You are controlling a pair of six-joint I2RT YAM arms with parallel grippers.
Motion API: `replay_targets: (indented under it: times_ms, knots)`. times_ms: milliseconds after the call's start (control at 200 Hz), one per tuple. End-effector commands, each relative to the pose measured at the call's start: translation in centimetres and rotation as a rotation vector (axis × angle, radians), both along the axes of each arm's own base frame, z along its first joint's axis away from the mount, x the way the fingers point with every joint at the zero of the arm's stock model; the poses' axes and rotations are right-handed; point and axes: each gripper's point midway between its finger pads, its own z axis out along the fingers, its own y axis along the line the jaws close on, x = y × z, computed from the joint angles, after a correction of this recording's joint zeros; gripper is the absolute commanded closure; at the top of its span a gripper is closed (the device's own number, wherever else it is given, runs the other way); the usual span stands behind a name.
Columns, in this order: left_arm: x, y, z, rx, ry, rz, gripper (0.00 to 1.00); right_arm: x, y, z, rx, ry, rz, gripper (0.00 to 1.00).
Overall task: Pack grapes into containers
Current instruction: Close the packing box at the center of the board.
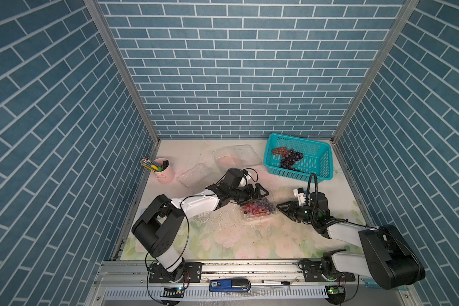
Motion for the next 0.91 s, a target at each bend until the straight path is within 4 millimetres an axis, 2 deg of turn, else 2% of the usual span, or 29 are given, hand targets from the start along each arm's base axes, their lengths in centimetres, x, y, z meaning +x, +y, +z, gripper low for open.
replay_targets:
  times_ms: [0, 440, 630, 900]
  knots:
    - [-0.1, 0.6, -0.4, 0.034, 0.005, 0.008, 0.01, 0.0, 0.5, 0.8, 0.041, -0.021, 0.009, 0.66]
    - [0.0, 0.6, -0.3, 0.038, 0.002, 0.006, 0.00, -2.6, 0.7, 1.2, 0.052, -0.020, 0.092, 0.73]
    - [0.0, 0.7, -0.3, 0.041, 0.000, 0.011, 0.00, -3.1, 1.0, 0.6, 0.058, 0.001, 0.124, 0.77]
    - [0.0, 0.8, -0.4, 0.045, -0.001, 0.015, 0.00, -3.9, 1.7, -0.3, 0.066, 0.035, 0.173, 0.78]
